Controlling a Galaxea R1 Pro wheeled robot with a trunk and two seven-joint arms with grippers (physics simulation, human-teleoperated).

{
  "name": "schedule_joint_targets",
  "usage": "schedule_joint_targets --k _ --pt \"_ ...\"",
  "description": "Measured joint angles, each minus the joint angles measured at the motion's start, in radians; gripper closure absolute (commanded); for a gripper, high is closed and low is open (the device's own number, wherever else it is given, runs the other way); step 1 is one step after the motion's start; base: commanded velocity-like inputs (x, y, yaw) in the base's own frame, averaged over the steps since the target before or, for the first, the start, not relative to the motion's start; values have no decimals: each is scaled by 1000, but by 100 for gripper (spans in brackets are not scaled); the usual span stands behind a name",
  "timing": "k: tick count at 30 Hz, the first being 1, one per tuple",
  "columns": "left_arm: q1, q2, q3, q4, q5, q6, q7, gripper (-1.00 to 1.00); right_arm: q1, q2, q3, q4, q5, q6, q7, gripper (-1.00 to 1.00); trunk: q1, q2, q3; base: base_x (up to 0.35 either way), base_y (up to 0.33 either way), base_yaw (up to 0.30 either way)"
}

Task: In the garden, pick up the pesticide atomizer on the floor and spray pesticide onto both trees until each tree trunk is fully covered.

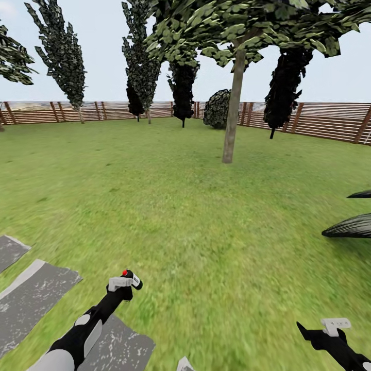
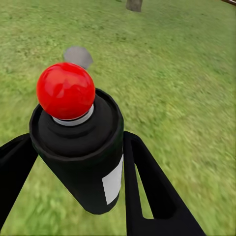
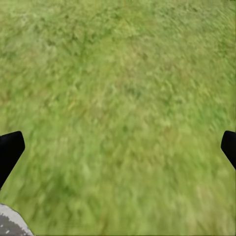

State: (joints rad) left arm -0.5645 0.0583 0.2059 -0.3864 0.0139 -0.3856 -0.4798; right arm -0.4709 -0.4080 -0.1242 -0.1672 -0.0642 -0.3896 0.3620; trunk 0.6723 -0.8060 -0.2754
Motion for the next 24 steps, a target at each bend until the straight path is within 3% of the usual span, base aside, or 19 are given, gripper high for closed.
schedule_joint_targets --k 14,24 --pt "0 0 1 0 0 -1 0 100 0 0 0 0 0 0 0 -100 0 0 0 348 0 0" --pt "0 0 2 0 1 -1 0 100 0 0 0 0 0 0 0 -100 0 0 0 172 0 0"
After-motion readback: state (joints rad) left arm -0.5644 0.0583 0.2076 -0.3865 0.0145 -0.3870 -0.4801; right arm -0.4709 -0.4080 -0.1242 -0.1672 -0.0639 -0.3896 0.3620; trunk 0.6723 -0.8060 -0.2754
